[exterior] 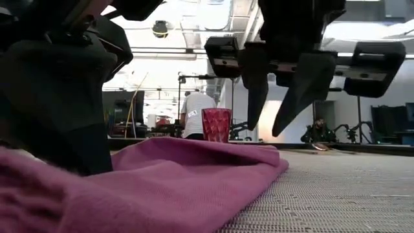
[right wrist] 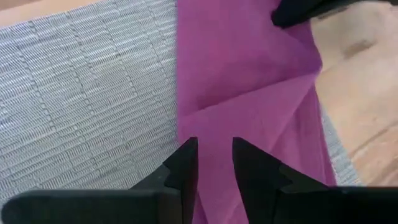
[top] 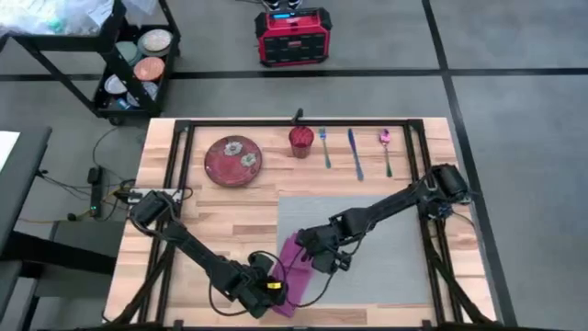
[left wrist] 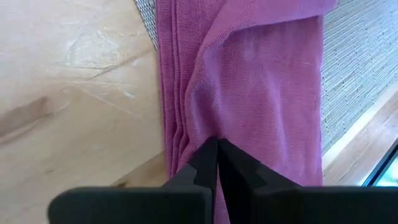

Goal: Set table place
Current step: Fold the purple napkin

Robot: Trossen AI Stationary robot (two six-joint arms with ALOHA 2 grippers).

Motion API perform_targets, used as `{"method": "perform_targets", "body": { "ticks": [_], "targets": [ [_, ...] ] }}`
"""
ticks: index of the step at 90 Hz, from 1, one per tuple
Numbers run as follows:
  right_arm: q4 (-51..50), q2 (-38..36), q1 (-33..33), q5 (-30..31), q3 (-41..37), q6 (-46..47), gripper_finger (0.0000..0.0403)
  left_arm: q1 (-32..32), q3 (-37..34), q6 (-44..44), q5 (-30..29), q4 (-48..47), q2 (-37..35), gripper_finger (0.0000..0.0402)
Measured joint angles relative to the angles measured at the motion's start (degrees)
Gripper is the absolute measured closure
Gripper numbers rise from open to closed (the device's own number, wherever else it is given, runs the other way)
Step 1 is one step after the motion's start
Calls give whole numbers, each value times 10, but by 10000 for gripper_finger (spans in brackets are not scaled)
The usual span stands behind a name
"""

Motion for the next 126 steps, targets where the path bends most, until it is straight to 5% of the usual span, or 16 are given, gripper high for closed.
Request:
{"method": "perform_targets", "body": {
  "ticks": [89, 126],
  "targets": [
    [-8, 29, 8, -3, 0, 1, 320, 0, 0, 5, 0, 0, 0, 402],
    [-8, 29, 7, 33, 0, 4, 399, 1, 0, 7, 0, 0, 0, 402]
  ]
}}
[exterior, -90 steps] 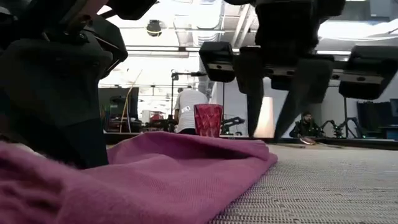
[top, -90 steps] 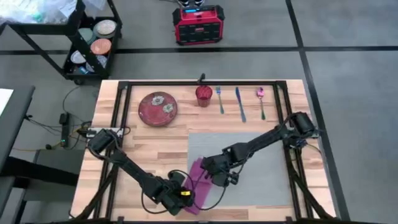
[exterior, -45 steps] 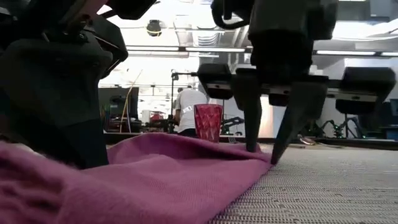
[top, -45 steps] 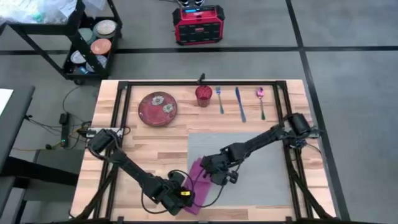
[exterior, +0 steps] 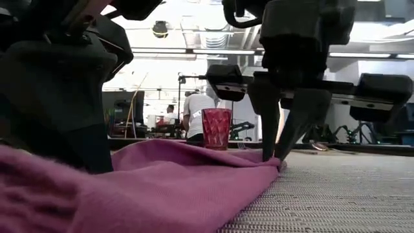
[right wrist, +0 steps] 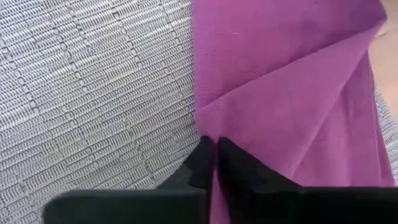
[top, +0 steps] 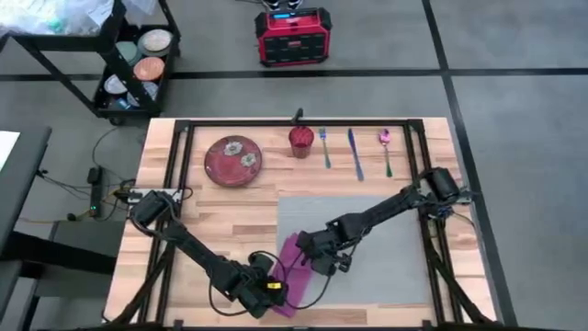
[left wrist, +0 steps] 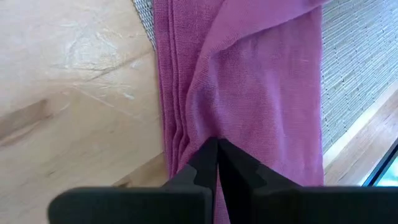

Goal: Set table place
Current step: Fold the purple napkin

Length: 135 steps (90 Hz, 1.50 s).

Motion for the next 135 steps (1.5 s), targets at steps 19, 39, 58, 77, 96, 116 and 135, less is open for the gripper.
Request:
{"method": "perform_targets", "body": {
  "ticks": [19, 39, 58, 77, 96, 116, 135],
  "targets": [
    [-48, -13, -2, 4, 23, 5, 402, 0, 0, 0, 0, 0, 0, 402],
    [-77, -26, -27, -3, 61, 15, 403, 0, 0, -1, 0, 0, 0, 402],
    [-89, -17, -64, -40, 61, 58, 403, 0, 0, -2, 0, 2, 0, 402],
    [-83, -18, -98, -42, 62, 58, 403, 0, 0, -2, 0, 2, 0, 402],
    [-63, -18, -119, -73, 69, 54, 403, 0, 0, -7, 0, 2, 0, 402],
    [-53, -18, -130, -135, 69, 61, 380, 0, 0, -11, 0, 2, 0, 402],
    [-54, -18, -153, -135, 65, 69, 292, 0, 0, -10, 0, 2, 0, 402]
  ]
}}
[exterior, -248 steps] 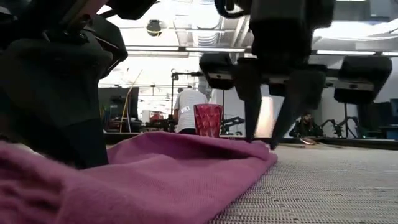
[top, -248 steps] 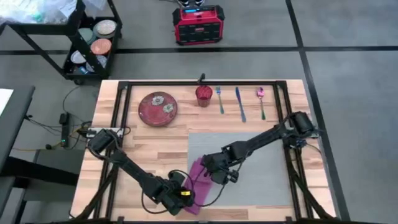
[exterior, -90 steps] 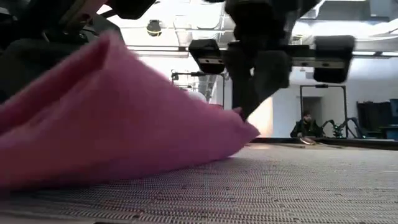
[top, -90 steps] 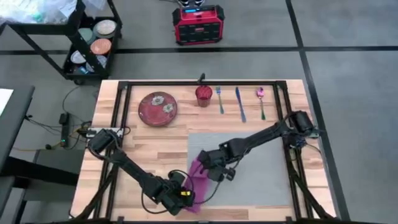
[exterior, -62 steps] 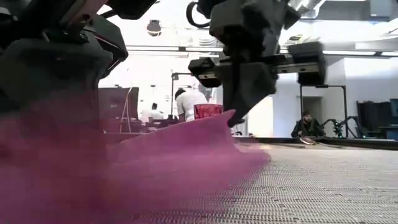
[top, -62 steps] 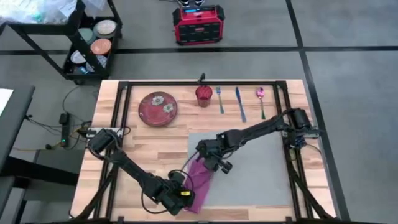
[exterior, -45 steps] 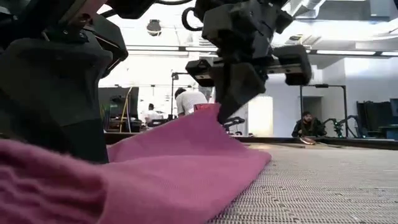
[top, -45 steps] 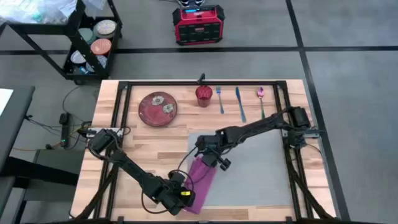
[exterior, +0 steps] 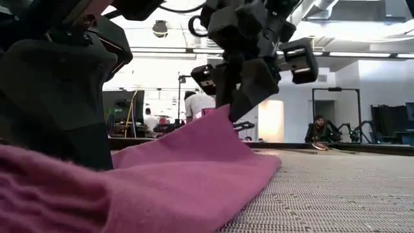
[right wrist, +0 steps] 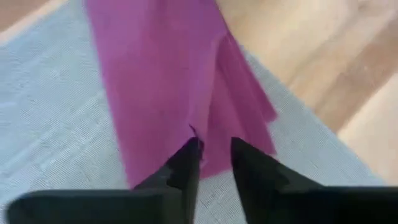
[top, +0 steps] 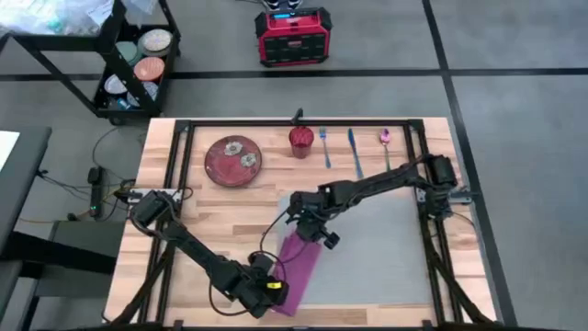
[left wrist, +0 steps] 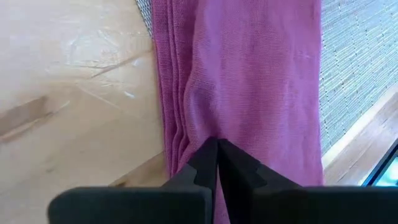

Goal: Set table place
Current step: Fold the purple napkin

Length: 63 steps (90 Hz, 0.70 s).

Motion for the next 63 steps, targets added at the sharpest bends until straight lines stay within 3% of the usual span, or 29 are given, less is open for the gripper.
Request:
{"method": "perform_targets", "body": {
  "ticks": [15, 29, 40, 56, 63],
  "targets": [
    [9, 0, -42, 6, 11, 74, 239, 0, 0, -1, 0, 0, 0, 402],
    [-83, 0, -83, 8, 24, 147, 237, 0, 0, -15, 0, 0, 0, 402],
    [-164, 0, -95, 23, 19, 133, 275, -1, 0, -15, 0, 0, 0, 402],
    [-149, 0, -95, 59, -6, 121, 378, -2, 0, -20, -2, 1, 0, 402],
    [-127, 0, -96, 67, -26, 114, 395, -2, -1, -33, -2, 7, 0, 402]
  ]
}}
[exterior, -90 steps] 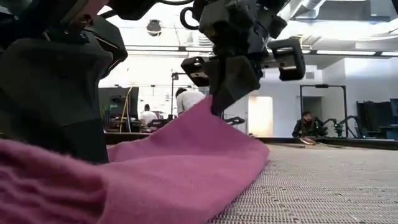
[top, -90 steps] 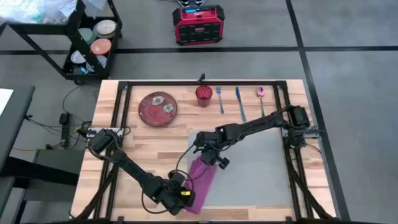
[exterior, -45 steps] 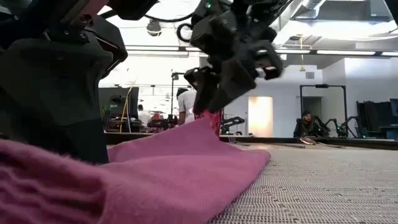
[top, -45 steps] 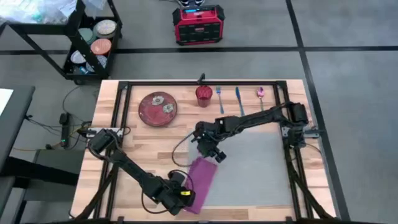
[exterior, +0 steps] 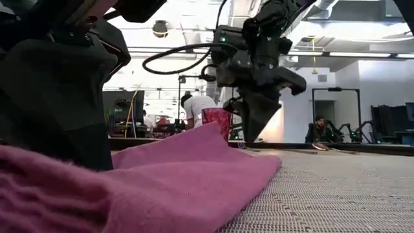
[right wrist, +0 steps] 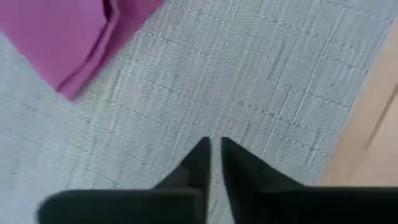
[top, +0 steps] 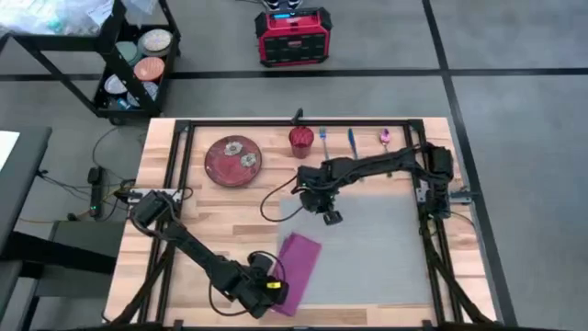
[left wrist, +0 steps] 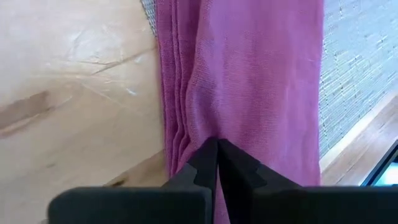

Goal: Set table place
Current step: Fold the purple napkin, then adjust the folded purple napkin

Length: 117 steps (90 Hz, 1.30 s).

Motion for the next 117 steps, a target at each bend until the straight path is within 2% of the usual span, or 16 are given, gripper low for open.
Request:
{"method": "perform_targets", "body": {
  "ticks": [8, 16, 26, 36, 47, 62, 72, 81, 93, 99, 104, 111, 117],
  "targets": [
    [28, 1, 0, 7, -29, 8, 399, -2, 0, -18, -1, 9, 0, 402],
    [49, 0, 0, 7, -48, 20, 402, -3, 0, -78, -8, 8, 0, 402],
    [57, -3, 6, 6, -64, 29, 402, -5, 0, -160, -71, 15, 2, 402],
    [62, -3, 17, 9, -67, 39, 402, 18, -1, -164, -120, 12, 3, 402],
    [87, -2, 29, 7, -67, 51, 403, 49, -1, -138, -127, 18, 0, 402],
    [103, -1, 45, 6, -66, 60, 403, 67, -3, -44, -77, 54, -42, 402],
    [105, -1, 52, 6, -66, 60, 403, 59, -1, 29, 30, 50, -87, 402],
    [104, 0, 52, 6, -67, 60, 403, 39, -1, 60, 126, -10, -131, 402],
    [105, 0, 52, 7, -67, 60, 403, 1, 0, 13, 138, -158, -192, 402],
    [105, 0, 52, 7, -67, 60, 403, -13, 0, -46, 130, -246, -216, 402],
    [105, 0, 52, 7, -67, 60, 403, -23, 0, -111, 96, -295, -232, 402],
    [106, 0, 54, 7, -67, 60, 403, -27, 0, -169, -2, -307, -241, 402],
    [108, 0, 56, 6, -67, 59, 403, -19, 0, -168, -87, -261, -240, 402]
  ]
}}
